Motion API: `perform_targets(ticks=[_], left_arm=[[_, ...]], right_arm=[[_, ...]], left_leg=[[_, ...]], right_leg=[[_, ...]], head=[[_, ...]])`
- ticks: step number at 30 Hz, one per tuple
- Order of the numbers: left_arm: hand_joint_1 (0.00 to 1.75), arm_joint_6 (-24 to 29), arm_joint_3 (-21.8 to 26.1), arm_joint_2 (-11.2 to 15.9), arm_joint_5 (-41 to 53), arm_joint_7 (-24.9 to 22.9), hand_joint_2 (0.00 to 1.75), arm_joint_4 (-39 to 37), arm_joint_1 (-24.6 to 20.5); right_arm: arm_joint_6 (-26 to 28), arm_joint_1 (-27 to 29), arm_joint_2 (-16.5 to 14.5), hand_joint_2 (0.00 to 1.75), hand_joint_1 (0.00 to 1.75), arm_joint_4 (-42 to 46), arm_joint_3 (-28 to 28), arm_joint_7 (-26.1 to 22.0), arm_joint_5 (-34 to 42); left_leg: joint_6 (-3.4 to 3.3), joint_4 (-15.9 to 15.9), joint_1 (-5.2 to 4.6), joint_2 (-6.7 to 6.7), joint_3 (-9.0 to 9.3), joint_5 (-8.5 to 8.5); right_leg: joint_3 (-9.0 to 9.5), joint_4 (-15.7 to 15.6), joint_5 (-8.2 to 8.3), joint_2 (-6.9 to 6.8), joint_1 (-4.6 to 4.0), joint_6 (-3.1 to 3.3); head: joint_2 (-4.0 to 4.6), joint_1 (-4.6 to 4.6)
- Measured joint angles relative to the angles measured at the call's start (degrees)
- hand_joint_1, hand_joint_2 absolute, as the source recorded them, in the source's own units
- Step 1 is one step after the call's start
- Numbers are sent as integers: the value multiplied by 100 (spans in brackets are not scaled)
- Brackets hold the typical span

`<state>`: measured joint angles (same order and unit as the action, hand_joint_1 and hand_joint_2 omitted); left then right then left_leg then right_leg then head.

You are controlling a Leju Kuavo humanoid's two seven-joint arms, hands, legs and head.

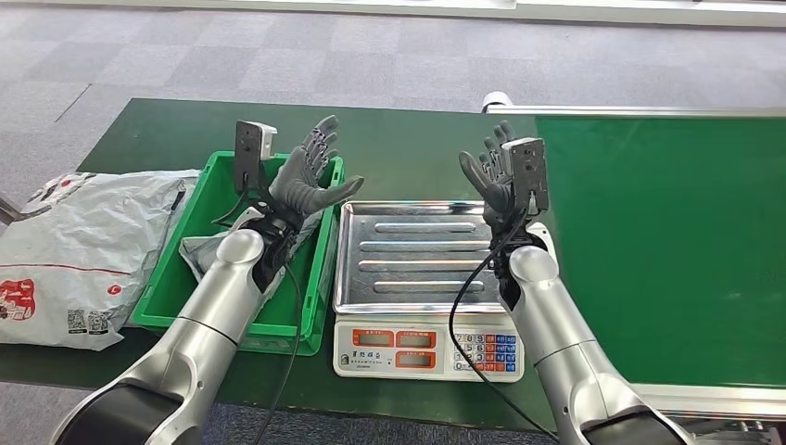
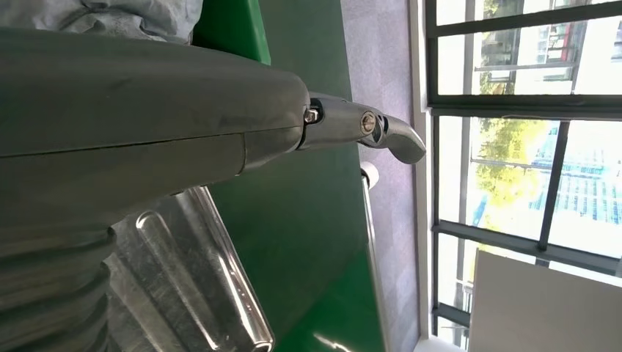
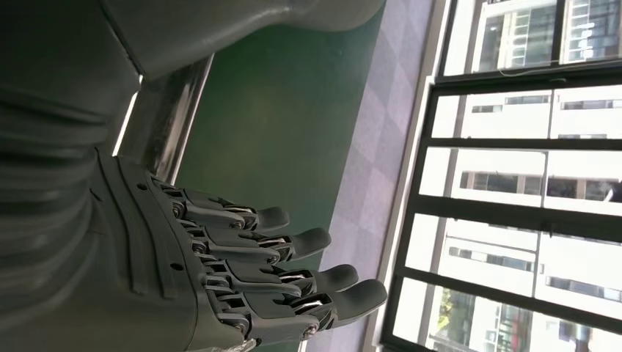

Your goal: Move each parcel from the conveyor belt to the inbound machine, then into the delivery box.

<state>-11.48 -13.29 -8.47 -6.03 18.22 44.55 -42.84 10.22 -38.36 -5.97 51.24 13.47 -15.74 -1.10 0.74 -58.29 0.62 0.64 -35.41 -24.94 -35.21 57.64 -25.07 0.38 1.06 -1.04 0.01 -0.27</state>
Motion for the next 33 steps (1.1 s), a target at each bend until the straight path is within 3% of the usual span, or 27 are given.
perform_targets(ticks=[7, 13, 21, 33], left_arm=[[0, 256, -45, -115, -23, -40, 175, -32, -53], [0, 909, -248, -238, 115, 105, 175, 91, 105], [0, 1334, -299, -276, -254, 164, 175, 355, 579], [0, 1964, -308, -376, 60, 405, 175, 683, 913]], right_arm=[[92, -59, -45, 175, 0, -209, 189, -23, 41], [224, -65, -59, 175, 0, -233, 325, 42, 68], [271, 290, -59, 175, 0, -4, 391, 95, -145], [303, 949, -38, 175, 0, 736, 385, 258, -472]], left_leg=[[0, 0, -1, 0, 0, 0], [0, 0, -1, 1, 0, -1], [1, 1, -1, 1, 0, -4], [-1, 0, -1, -4, 1, -6]], right_leg=[[0, 0, 0, 0, -1, 0], [0, 0, 0, -1, 0, 0], [-2, -1, -3, 0, -1, -1], [-4, -3, -3, 2, 0, -1]], head=[[-1, 0], [0, 1], [-1, 1], [0, 0]])
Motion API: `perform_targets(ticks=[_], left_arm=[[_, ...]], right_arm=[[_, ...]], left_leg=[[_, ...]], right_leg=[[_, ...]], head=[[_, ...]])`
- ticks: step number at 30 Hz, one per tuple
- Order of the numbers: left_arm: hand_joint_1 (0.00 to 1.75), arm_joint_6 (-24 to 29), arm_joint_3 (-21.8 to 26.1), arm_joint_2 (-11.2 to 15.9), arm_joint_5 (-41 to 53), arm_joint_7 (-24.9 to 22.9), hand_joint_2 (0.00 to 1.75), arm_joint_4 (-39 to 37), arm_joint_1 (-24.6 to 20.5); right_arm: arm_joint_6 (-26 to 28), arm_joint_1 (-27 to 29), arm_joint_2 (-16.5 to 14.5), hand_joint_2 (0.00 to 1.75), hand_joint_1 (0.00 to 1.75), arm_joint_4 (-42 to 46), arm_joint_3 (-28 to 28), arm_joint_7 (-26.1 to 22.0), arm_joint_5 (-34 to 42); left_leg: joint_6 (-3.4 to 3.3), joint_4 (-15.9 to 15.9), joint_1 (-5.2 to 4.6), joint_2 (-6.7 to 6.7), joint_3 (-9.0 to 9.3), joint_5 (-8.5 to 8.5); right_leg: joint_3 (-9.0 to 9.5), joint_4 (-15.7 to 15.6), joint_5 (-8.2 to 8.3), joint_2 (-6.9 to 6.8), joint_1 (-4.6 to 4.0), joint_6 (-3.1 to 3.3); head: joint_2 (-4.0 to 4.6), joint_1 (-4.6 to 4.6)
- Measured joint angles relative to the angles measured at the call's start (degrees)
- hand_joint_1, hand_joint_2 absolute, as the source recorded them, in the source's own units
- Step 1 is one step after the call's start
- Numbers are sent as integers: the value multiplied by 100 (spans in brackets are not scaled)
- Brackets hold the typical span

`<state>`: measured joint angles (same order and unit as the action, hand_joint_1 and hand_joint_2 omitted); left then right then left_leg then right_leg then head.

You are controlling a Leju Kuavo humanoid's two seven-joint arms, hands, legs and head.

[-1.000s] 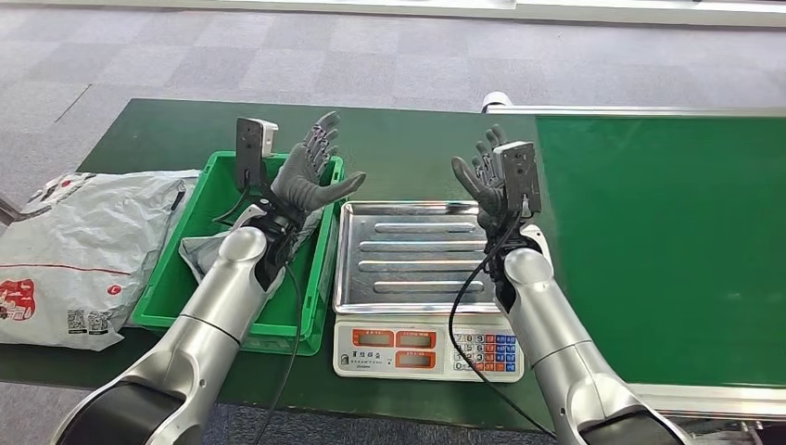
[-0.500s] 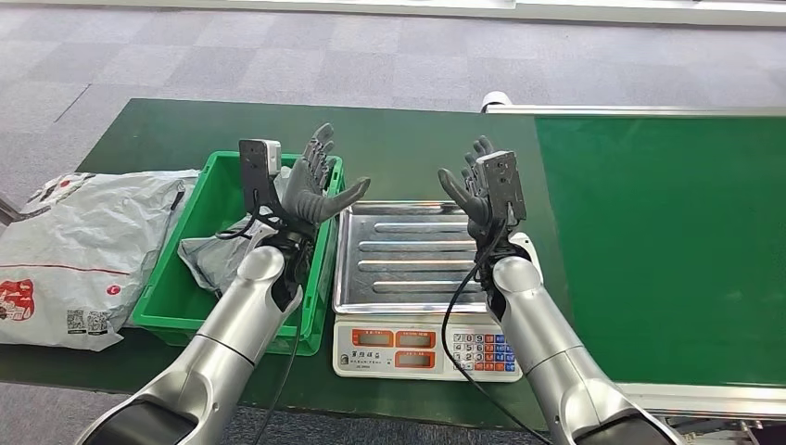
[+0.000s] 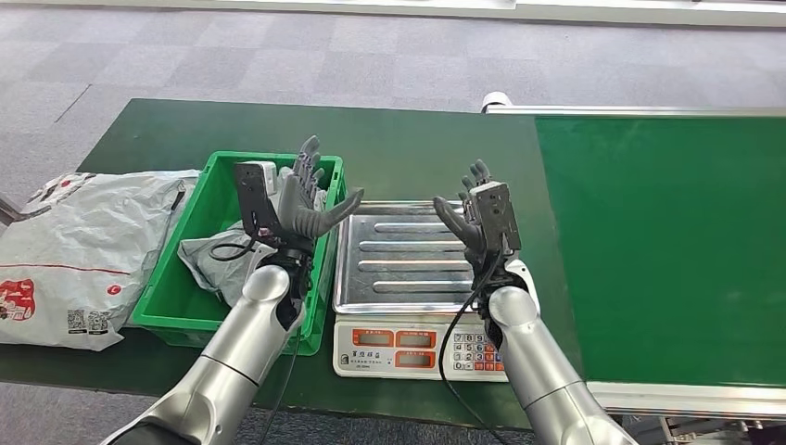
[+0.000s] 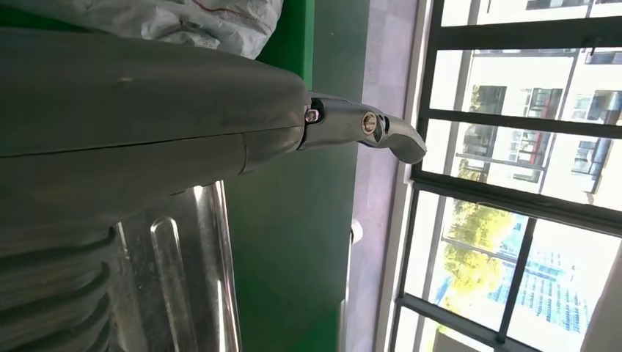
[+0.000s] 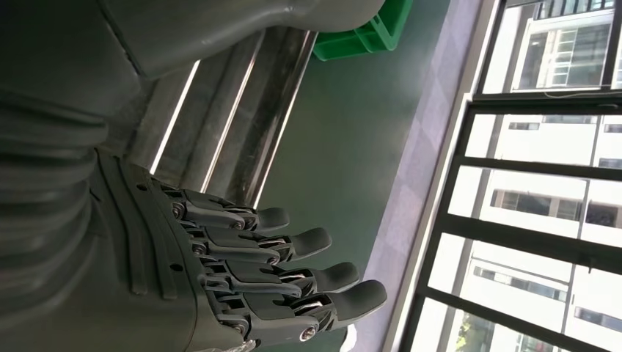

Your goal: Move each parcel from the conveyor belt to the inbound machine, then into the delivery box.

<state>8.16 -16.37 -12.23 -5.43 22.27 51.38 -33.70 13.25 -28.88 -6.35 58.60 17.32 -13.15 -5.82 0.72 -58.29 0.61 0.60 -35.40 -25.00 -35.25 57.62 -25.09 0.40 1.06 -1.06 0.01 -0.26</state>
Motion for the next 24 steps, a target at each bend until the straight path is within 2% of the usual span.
perform_targets(ticks=[7, 17, 20, 24], left_arm=[[0, 336, -111, -104, 25, 109, 175, 416, 374], [0, 417, -232, -143, -34, 142, 175, 496, 451], [0, 303, -293, -156, -159, 176, 175, 431, 449], [0, -151, -321, -173, -369, 176, 175, 235, 373]], right_arm=[[-42, 407, 171, 175, 0, 367, -41, 63, -26], [4, 630, 355, 175, 0, 631, -107, 81, 26], [72, 798, 499, 175, 0, 699, -121, -55, 132], [265, 939, 583, 175, 0, 714, -134, -275, 154]], left_leg=[[-4, 0, -1, -1, -1, -6], [-2, -1, -1, -2, 2, -4], [-5, -1, -2, -3, 1, -6], [-7, -1, -5, -8, 1, -8]], right_leg=[[-1, -2, -2, 0, 1, -1], [1, -2, -1, 0, 0, -1], [1, -2, -1, 1, 4, -1], [-2, -3, -1, 3, 6, -1]], head=[[0, 0], [0, 0], [-1, 0], [0, 0]])
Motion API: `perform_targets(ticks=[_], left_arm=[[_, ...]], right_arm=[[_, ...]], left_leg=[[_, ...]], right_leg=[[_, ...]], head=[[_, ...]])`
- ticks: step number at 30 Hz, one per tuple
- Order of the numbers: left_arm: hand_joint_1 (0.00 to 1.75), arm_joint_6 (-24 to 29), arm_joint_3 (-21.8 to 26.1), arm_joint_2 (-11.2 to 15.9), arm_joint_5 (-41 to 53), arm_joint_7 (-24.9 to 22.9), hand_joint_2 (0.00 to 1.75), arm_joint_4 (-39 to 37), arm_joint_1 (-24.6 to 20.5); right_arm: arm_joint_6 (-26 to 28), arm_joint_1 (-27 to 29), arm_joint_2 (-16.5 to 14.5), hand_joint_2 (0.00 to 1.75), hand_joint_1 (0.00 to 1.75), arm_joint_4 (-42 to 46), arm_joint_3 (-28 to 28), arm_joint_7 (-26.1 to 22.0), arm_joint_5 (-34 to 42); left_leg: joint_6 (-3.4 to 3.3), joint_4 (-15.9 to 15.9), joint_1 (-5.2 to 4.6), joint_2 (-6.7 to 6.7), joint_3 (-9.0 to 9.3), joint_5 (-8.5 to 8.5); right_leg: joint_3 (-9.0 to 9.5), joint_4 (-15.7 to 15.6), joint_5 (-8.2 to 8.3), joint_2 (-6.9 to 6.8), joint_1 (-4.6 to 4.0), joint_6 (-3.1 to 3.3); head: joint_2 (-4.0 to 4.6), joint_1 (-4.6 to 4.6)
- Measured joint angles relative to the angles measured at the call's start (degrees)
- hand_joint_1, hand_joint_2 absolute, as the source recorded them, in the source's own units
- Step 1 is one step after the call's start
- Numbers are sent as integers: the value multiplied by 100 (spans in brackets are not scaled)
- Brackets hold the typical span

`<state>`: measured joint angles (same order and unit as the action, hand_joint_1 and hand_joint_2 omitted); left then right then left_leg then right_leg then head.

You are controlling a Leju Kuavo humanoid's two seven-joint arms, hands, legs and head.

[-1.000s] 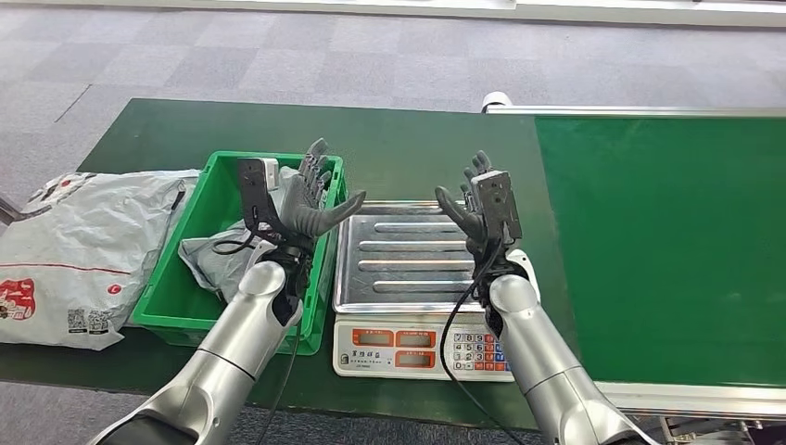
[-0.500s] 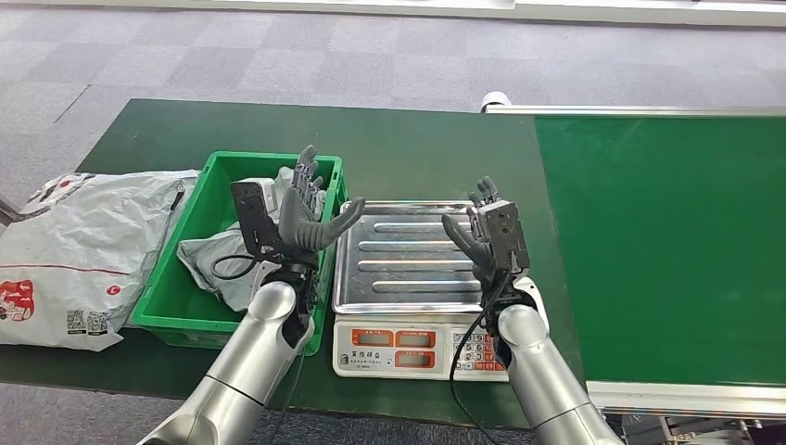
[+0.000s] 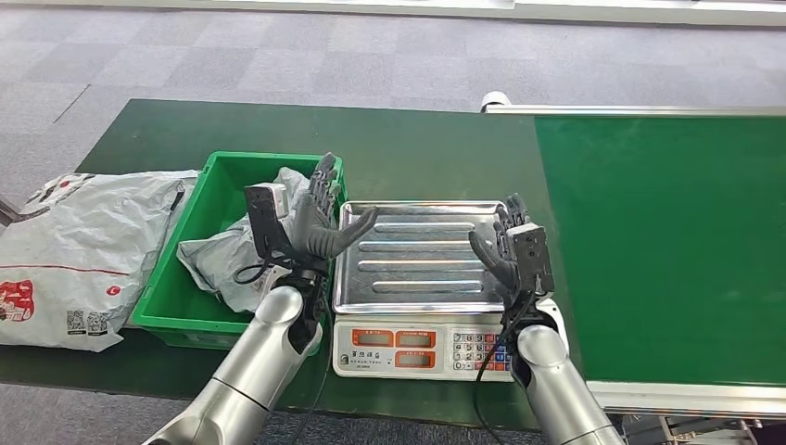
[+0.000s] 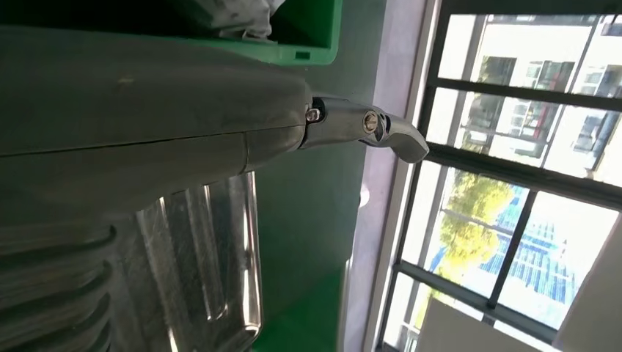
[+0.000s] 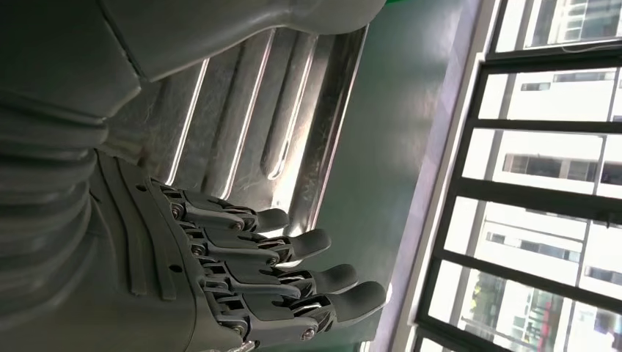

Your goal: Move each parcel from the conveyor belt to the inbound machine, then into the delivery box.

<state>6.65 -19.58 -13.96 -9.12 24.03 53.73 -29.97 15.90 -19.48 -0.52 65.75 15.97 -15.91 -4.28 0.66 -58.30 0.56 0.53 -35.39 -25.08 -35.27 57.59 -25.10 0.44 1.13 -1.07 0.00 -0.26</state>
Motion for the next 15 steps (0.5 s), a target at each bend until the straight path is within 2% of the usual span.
perform_targets(ticks=[6, 15], left_arm=[[0, -591, -17, -64, -32, -132, 175, -577, -403], [0, -761, -44, -91, -5, -190, 175, -1046, -769]], right_arm=[[231, -110, 8, 175, 0, -74, -71, 66, 14], [-43, -602, 10, 175, 0, -605, -179, -62, 316]], left_leg=[[2, 0, 0, -4, 0, 3], [3, 0, 0, -9, 0, 6]], right_leg=[[1, 1, 3, 2, -1, 0], [2, 2, 7, 9, -1, 0]], head=[[0, 0], [0, 0]])
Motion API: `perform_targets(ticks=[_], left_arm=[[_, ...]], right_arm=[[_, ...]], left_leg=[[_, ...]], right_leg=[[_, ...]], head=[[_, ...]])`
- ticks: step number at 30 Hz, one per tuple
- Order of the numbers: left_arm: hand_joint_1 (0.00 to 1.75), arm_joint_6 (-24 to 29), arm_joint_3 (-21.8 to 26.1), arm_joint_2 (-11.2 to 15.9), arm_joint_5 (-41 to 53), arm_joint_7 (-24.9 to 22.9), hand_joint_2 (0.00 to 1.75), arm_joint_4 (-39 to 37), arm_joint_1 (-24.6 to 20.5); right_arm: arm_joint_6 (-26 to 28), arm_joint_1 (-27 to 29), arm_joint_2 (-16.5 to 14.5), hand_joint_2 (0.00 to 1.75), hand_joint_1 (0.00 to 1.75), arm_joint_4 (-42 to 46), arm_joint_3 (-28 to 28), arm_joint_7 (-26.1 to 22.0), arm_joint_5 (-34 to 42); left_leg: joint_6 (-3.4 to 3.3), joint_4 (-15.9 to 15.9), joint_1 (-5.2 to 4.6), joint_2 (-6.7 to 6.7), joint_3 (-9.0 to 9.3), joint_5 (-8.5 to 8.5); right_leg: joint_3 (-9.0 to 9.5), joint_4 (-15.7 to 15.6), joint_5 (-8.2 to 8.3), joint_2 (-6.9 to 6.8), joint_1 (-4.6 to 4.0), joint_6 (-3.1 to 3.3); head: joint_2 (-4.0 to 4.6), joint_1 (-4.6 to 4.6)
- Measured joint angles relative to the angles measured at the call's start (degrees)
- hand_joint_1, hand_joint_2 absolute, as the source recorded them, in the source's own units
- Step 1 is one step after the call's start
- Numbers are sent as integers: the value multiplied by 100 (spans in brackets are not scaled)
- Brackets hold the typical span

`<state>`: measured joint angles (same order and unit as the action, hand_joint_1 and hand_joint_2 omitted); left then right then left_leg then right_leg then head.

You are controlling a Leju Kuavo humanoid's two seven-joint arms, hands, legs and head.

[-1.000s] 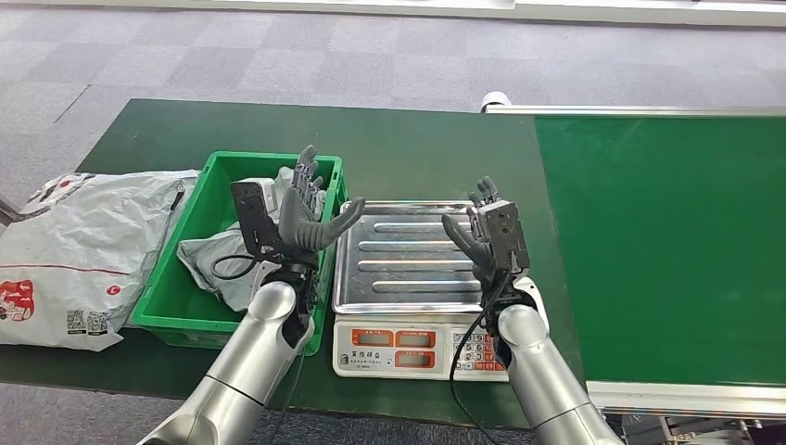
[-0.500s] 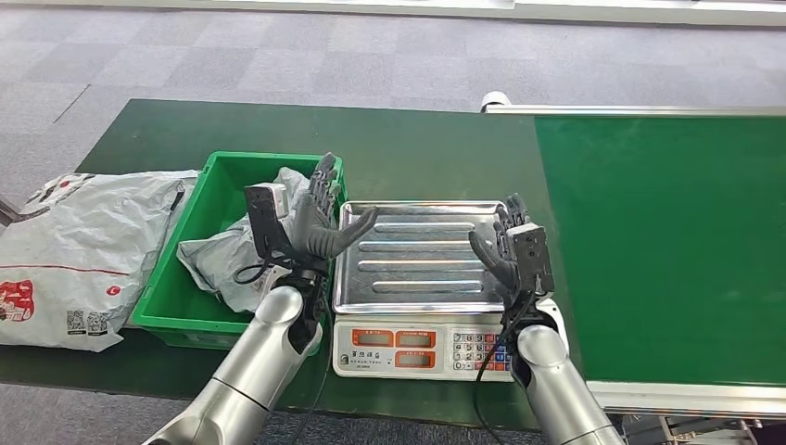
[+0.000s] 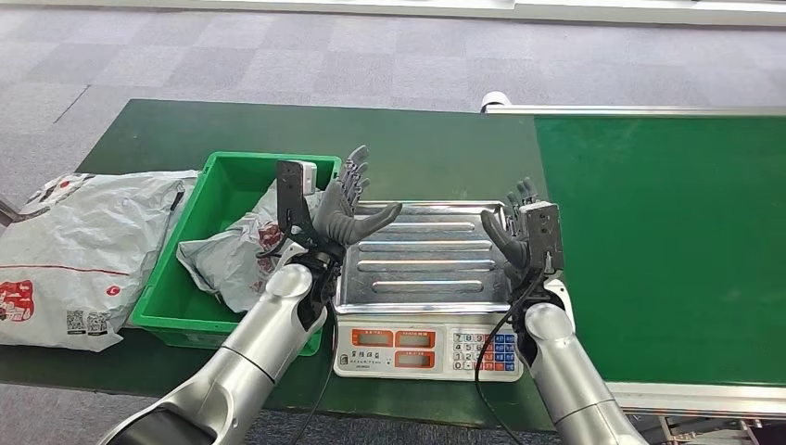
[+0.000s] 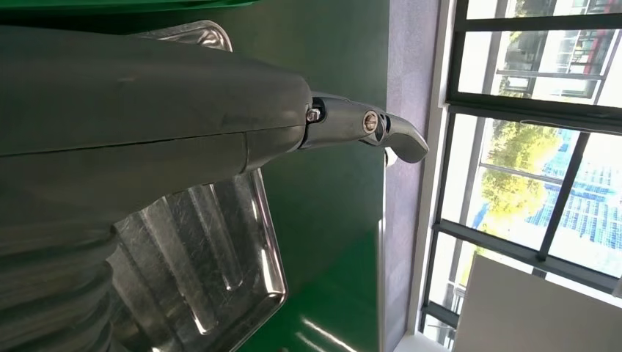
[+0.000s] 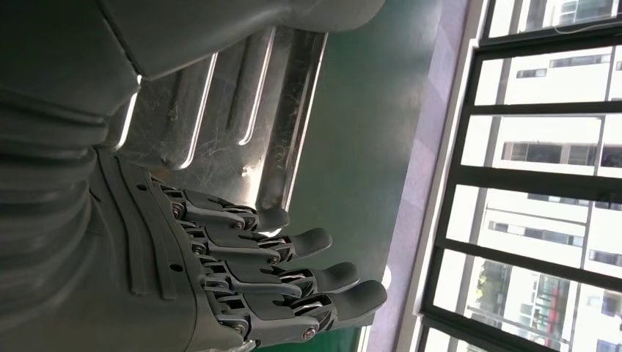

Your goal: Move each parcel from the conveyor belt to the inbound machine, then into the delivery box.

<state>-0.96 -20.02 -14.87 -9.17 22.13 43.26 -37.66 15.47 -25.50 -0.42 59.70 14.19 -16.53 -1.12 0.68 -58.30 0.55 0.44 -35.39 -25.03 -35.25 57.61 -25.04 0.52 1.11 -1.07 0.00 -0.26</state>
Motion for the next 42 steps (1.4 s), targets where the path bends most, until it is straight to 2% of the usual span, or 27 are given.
perform_targets(ticks=[7, 23, 27, 34, 42], left_arm=[[0, -52, -2, -16, 31, 18, 175, -120, -62], [0, -37, -28, -136, 227, 120, 175, -576, -366], [0, -8, -69, -211, 277, 104, 175, -630, -405], [0, -8, -144, -226, 278, 58, 175, -644, -345], [0, -150, -142, -19, 203, 19, 175, -521, -212]], right_arm=[[-107, -340, -72, 175, 0, -398, 0, -62, 44], [-118, -333, -77, 175, 0, -435, -145, -53, -95], [-138, -109, -65, 175, 0, -313, -305, -33, -153], [-272, 494, -171, 175, 0, 342, -481, 335, -715], [-356, -103, -274, 175, 0, -42, -429, 190, -508]], left_leg=[[0, 0, 0, 2, -1, 0], [0, -1, 0, 4, 0, 0], [-2, -1, 0, 7, -1, -3], [-2, 2, 0, 5, -6, -6], [-3, 2, 0, 7, -5, 5]], right_leg=[[-1, 0, -1, -1, 0, 0], [-2, 0, -1, -3, 1, 0], [0, -1, -1, -6, 1, 0], [-2, 0, -5, -5, -1, -1], [1, 1, 1, -6, -1, -2]], head=[[0, 0], [0, 0], [1, 0], [0, 0], [0, 0]])
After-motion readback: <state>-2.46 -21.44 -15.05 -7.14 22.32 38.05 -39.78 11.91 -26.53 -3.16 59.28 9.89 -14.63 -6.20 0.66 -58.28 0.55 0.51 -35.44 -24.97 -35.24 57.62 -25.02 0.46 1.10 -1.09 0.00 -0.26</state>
